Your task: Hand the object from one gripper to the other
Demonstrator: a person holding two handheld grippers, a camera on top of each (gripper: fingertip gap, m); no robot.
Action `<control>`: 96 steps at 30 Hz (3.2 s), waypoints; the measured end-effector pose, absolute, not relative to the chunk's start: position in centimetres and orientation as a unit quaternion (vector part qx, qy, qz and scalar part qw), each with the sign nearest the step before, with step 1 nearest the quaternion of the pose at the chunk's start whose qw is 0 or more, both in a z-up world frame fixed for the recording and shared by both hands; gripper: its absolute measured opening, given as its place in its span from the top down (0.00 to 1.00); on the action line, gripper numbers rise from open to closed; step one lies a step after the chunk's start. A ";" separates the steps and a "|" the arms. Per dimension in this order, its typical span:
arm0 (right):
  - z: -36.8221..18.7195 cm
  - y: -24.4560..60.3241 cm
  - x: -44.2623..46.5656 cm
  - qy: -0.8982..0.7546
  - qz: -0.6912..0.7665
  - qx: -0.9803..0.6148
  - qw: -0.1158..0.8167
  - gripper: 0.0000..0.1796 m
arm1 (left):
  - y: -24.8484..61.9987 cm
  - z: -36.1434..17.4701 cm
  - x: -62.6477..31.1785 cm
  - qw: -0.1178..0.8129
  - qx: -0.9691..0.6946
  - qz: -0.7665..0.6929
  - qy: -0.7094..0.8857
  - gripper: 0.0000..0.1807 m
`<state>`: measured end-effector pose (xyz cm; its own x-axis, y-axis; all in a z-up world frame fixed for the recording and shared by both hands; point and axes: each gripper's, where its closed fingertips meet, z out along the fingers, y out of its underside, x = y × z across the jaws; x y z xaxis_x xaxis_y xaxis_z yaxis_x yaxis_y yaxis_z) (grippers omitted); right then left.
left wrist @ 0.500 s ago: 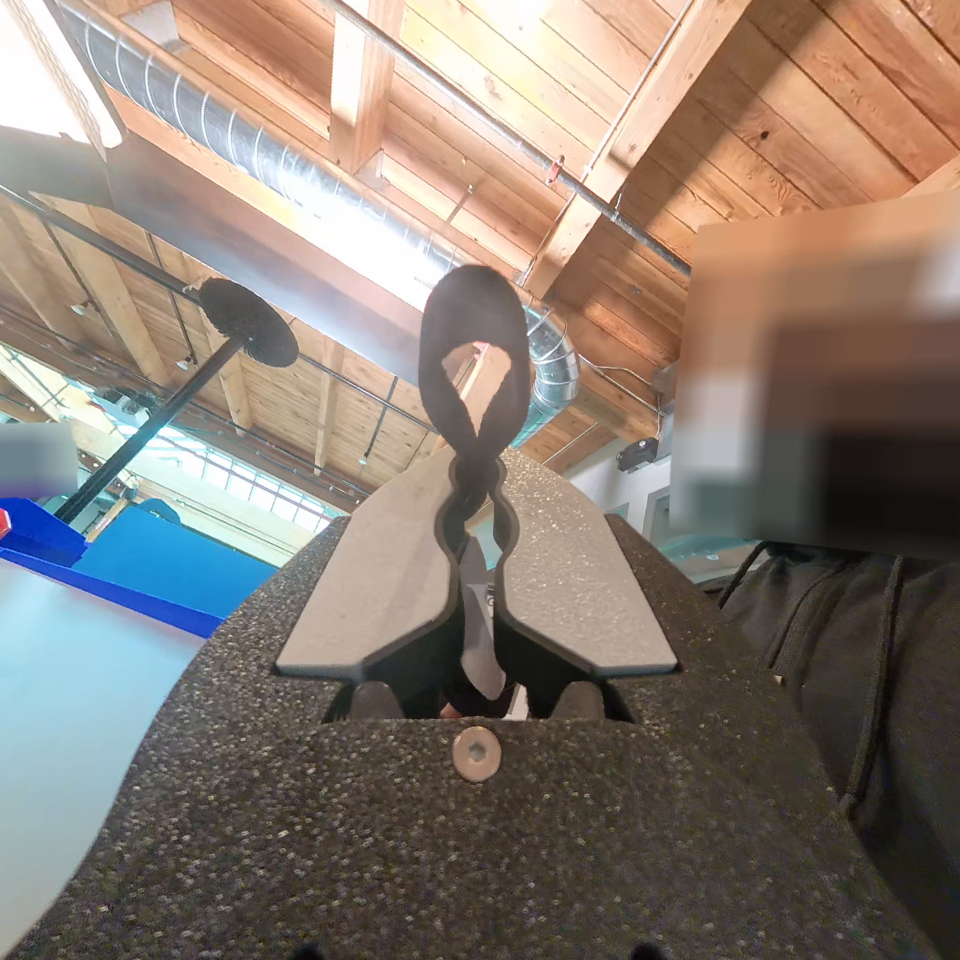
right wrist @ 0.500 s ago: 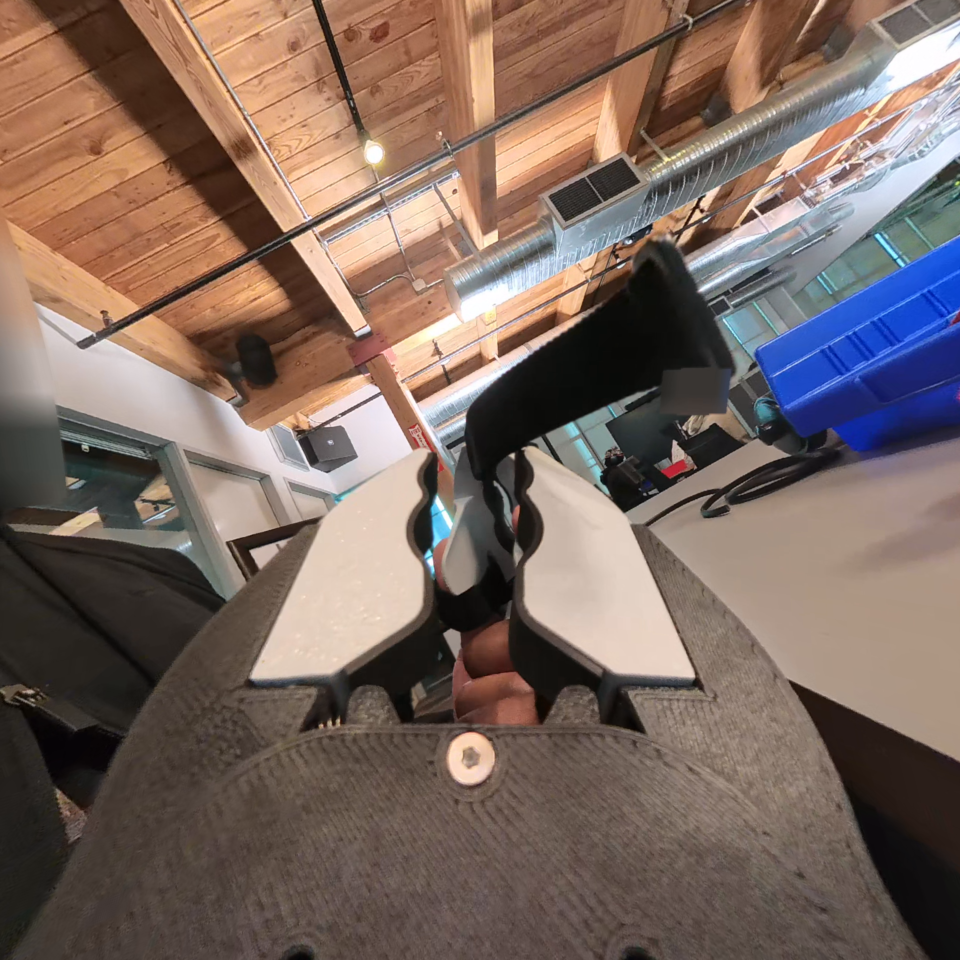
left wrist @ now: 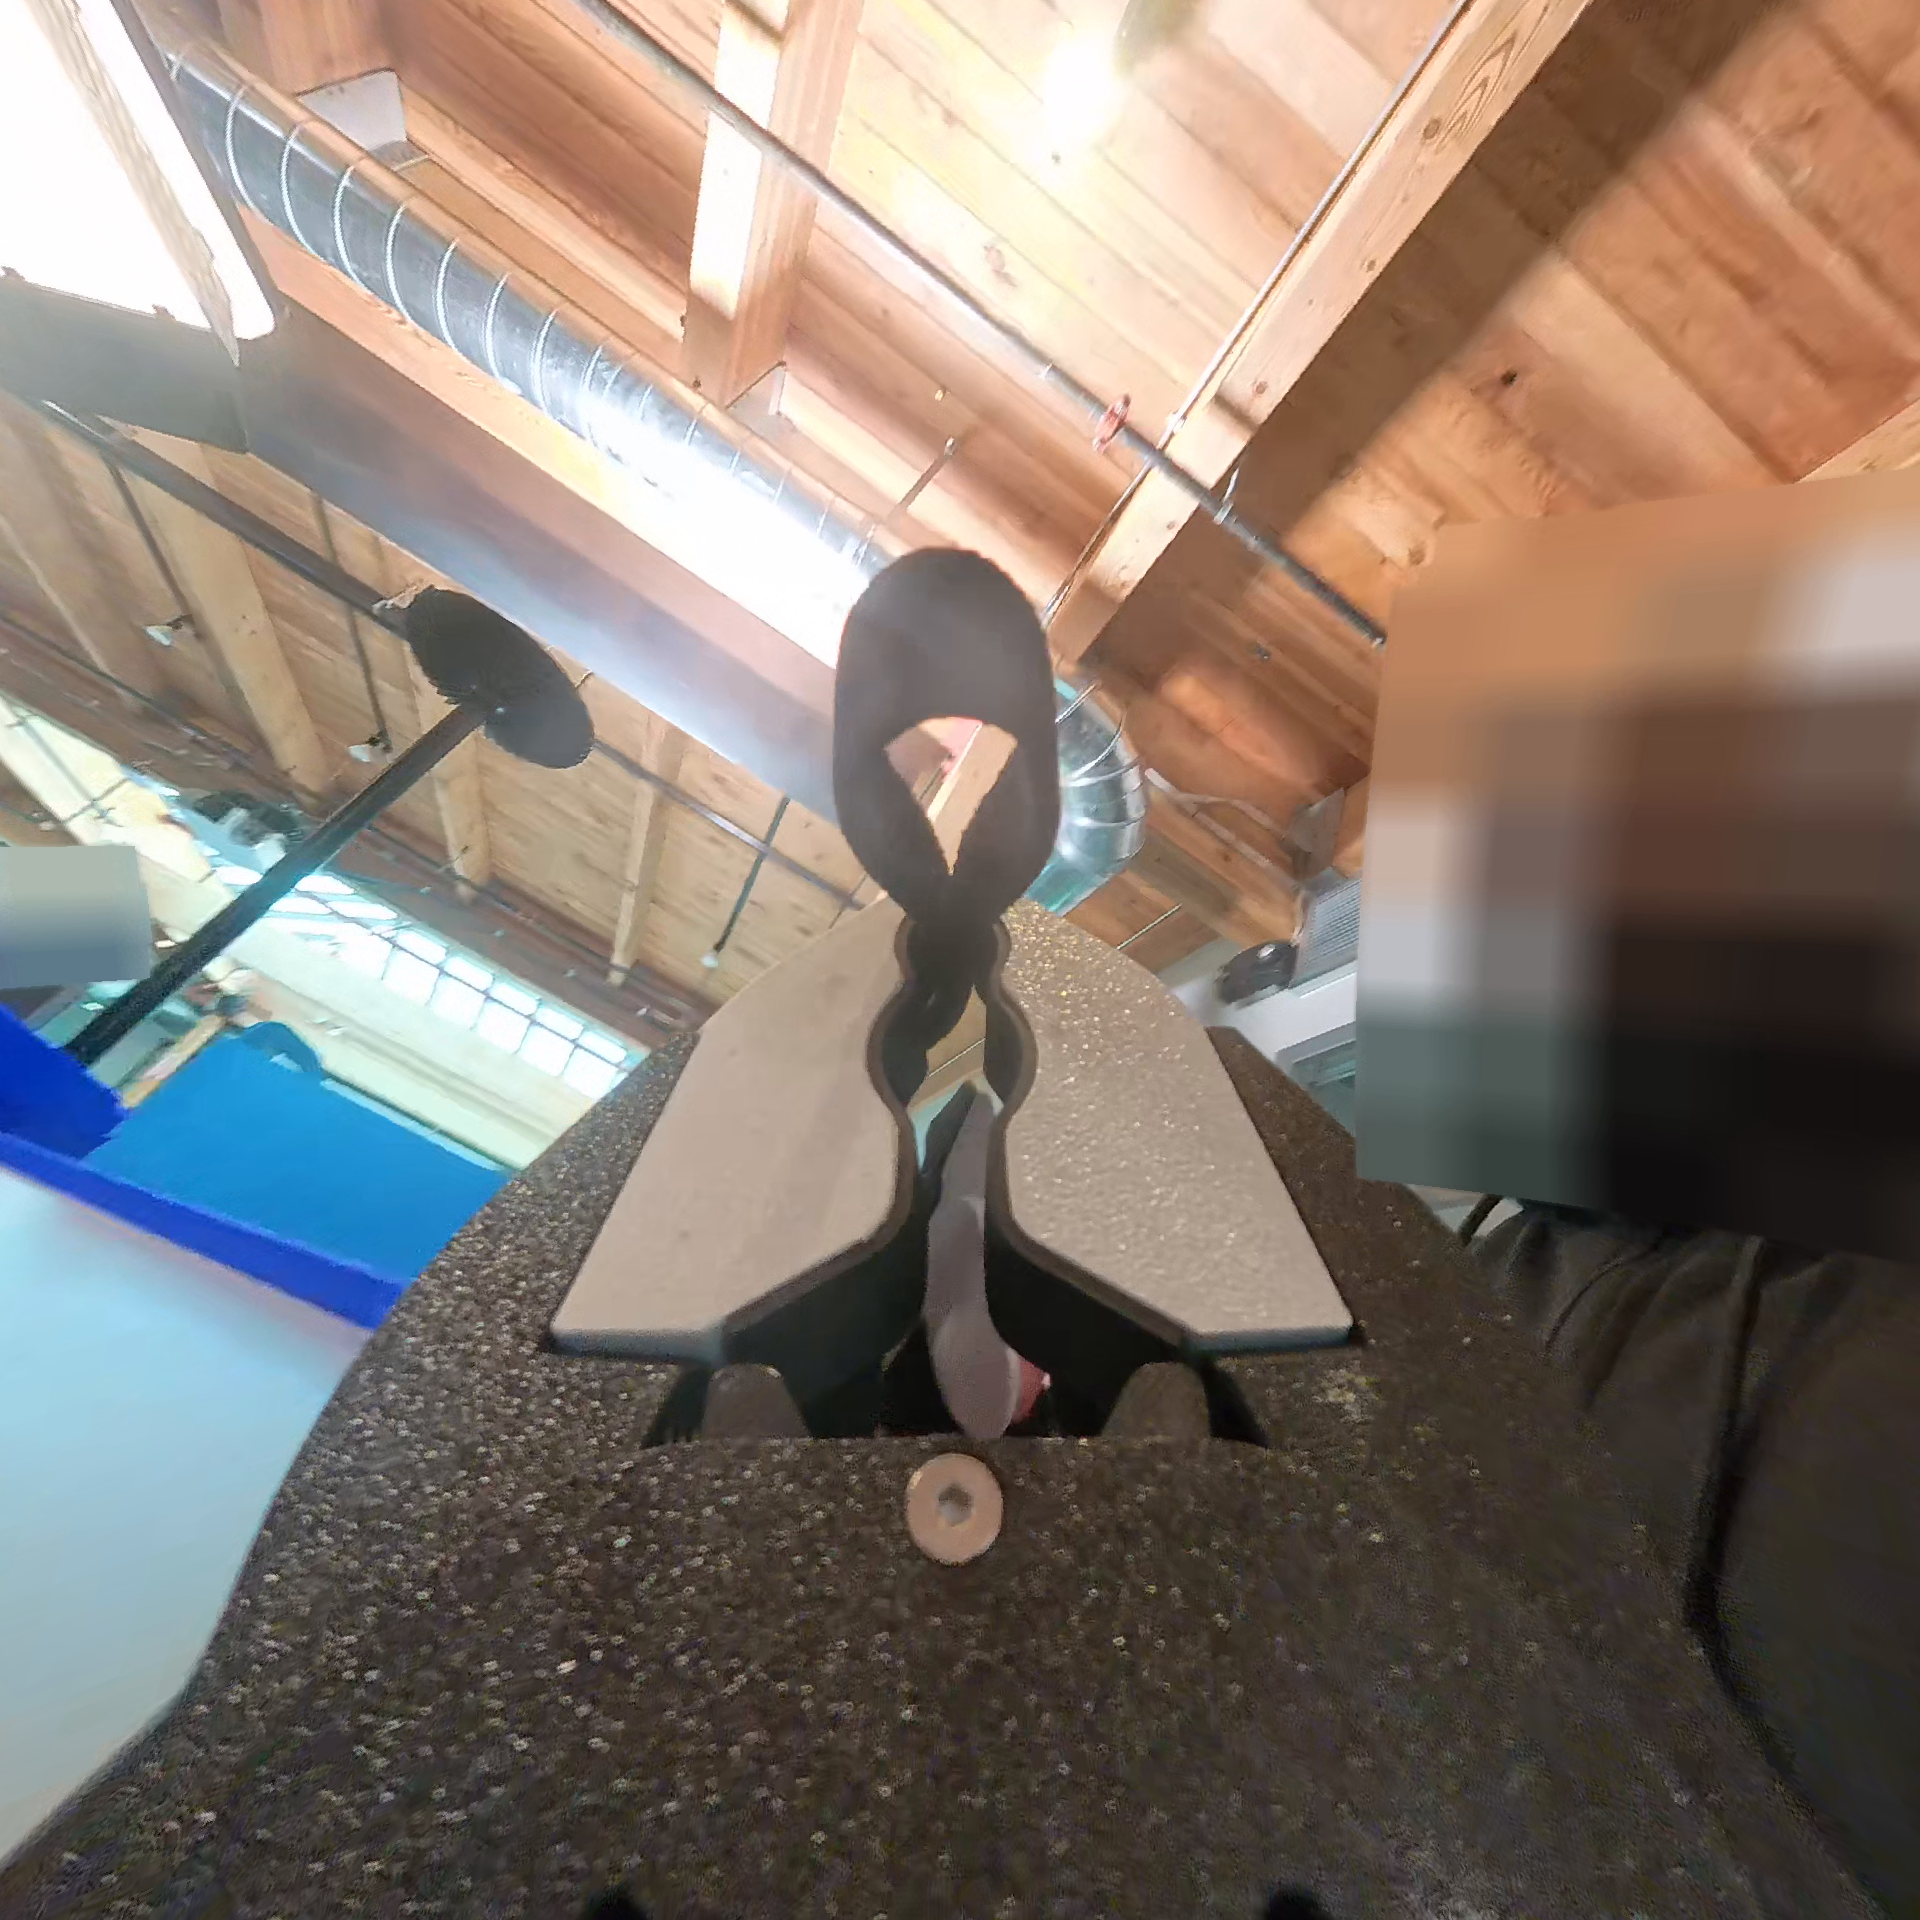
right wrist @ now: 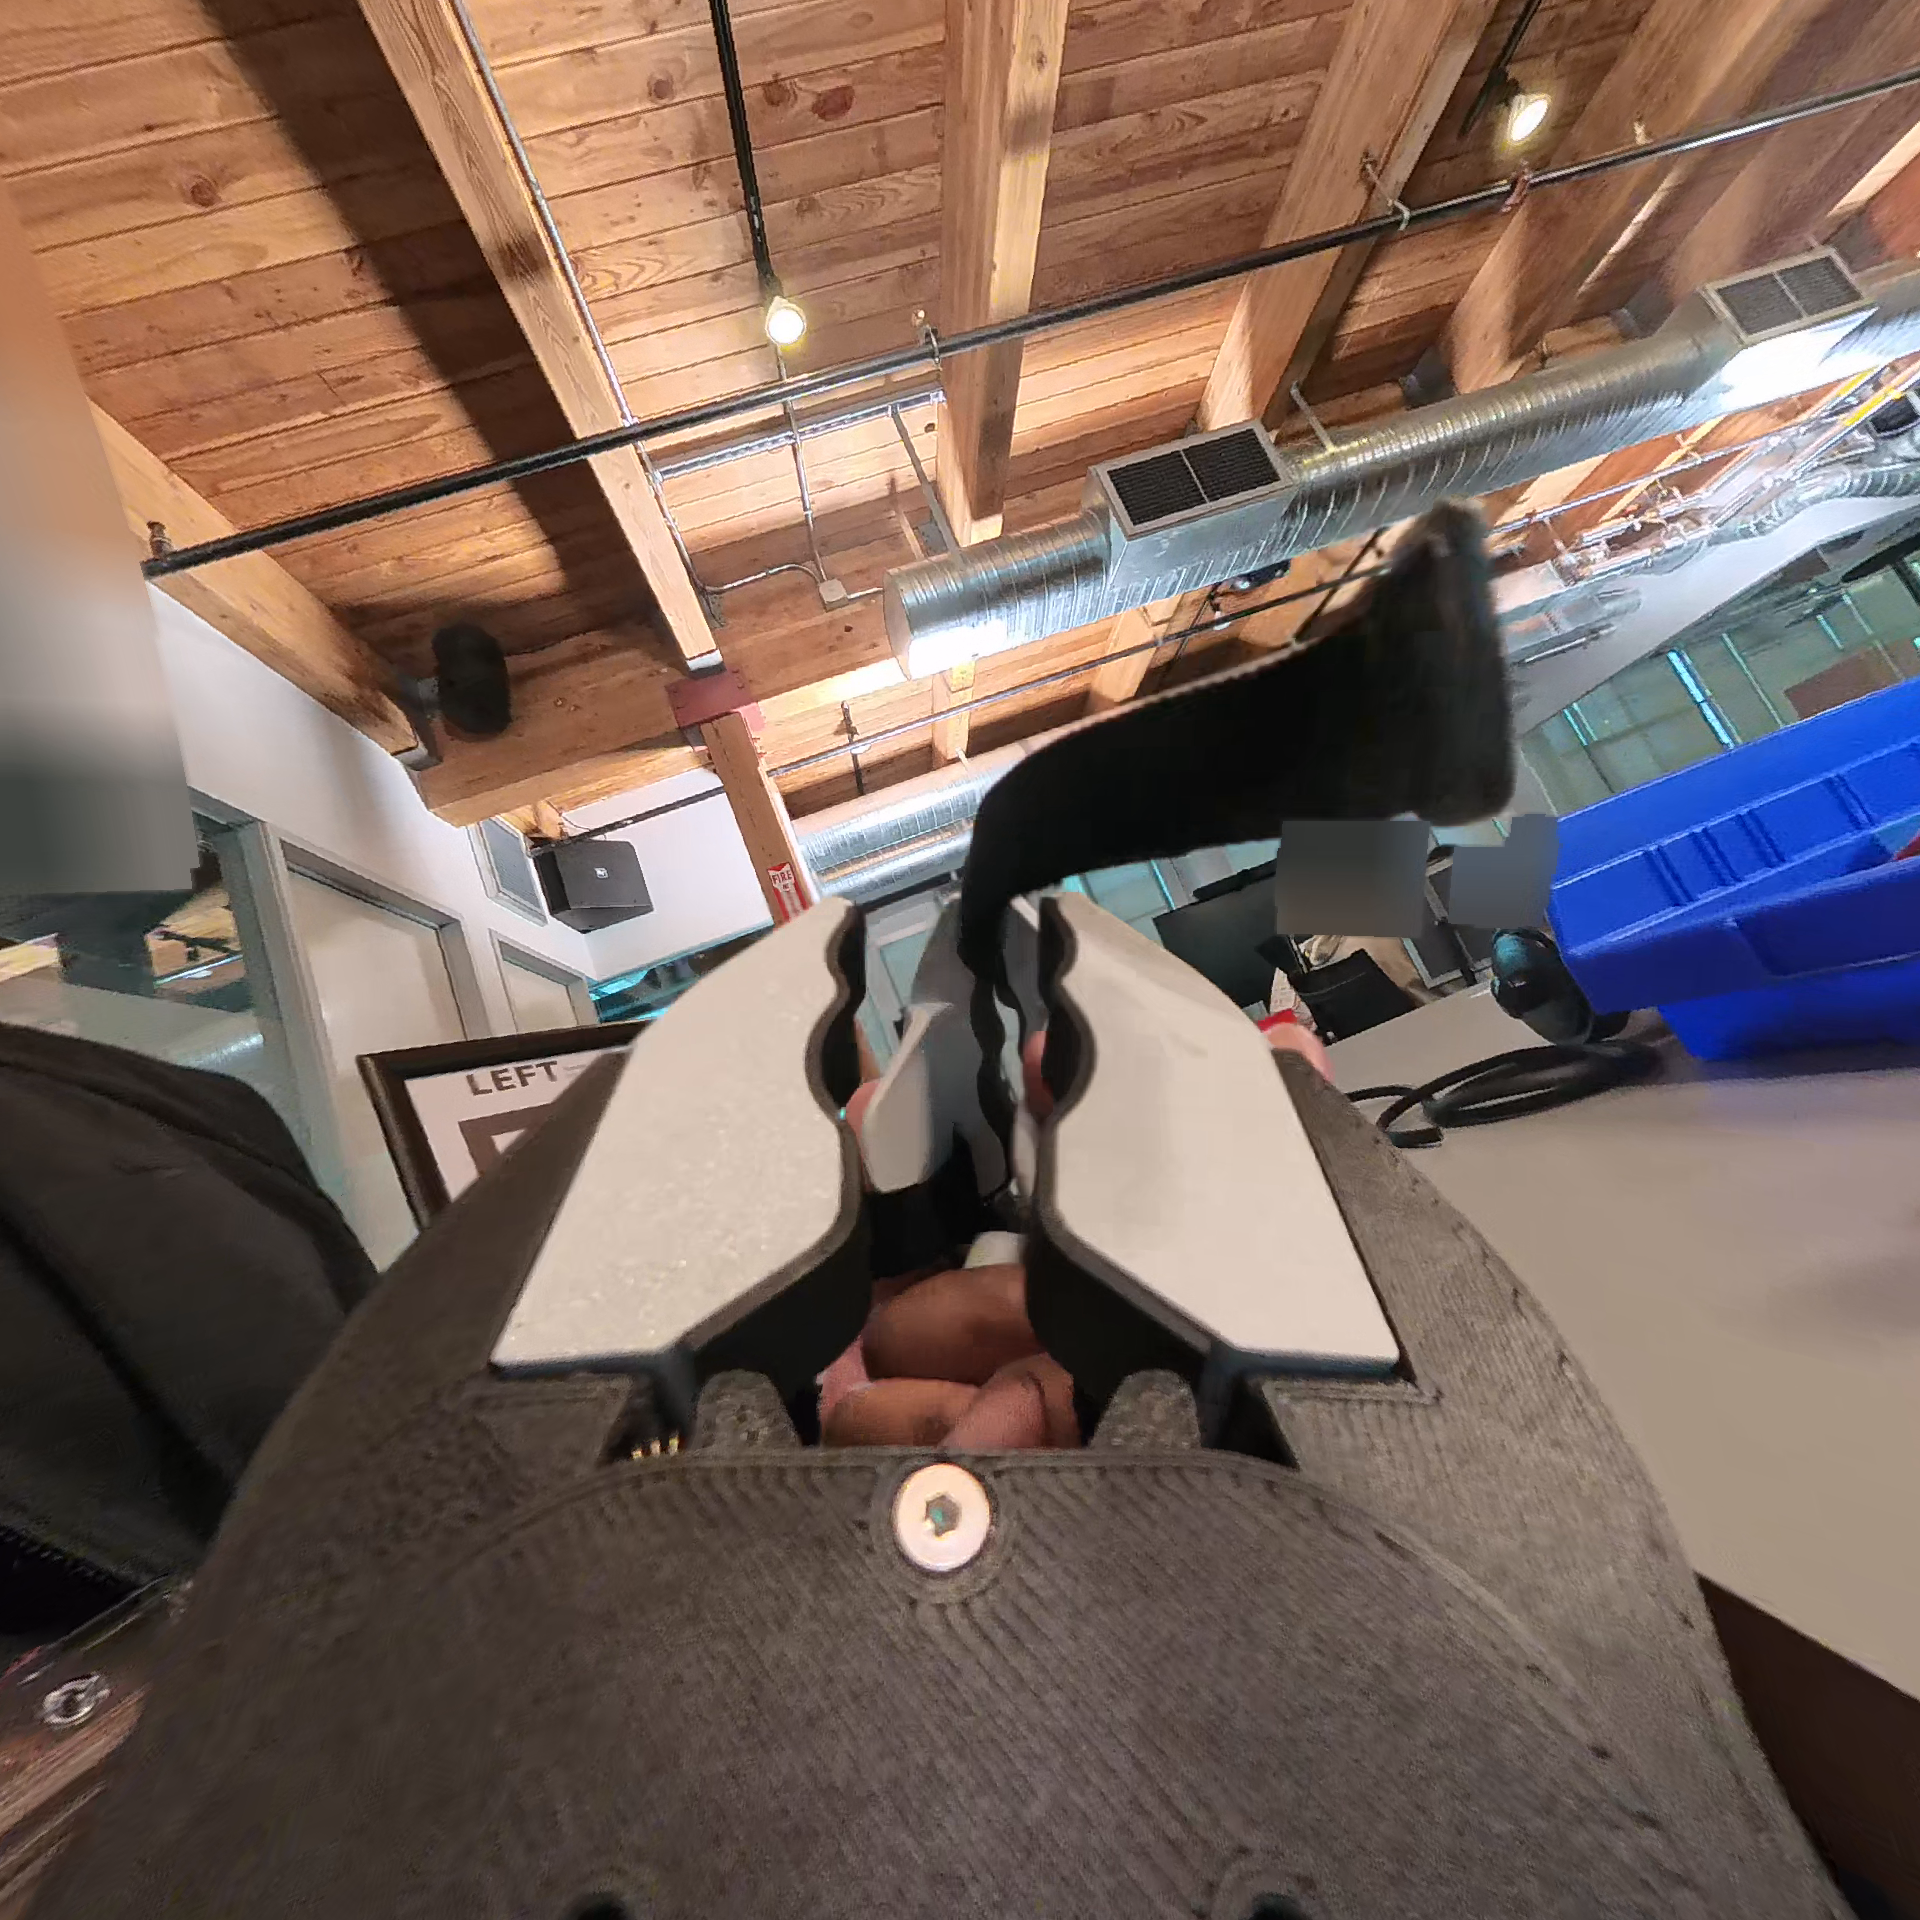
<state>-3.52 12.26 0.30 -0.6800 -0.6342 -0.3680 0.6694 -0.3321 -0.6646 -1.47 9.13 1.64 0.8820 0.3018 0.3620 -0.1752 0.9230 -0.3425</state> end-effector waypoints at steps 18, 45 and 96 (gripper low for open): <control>11.6 10.8 -3.0 0.371 -0.862 -0.060 0.340 0.88 | 7.6 12.3 -1.2 0.966 -0.171 0.101 -0.167 0.97; 17.4 12.8 -4.5 0.397 -0.871 -0.057 0.284 0.91 | 10.5 18.3 -1.1 0.922 -0.290 0.160 -0.199 0.97; 9.0 11.4 -2.7 0.664 -0.695 -0.224 0.165 0.95 | 11.8 5.2 -3.4 0.496 -0.734 0.376 -0.271 0.94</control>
<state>-2.67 11.39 9.04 -0.8455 -0.5260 0.0923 -0.0682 -0.0650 -0.9956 -3.43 11.80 5.25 0.5702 0.7710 -0.2837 0.0247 -0.3613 -0.9321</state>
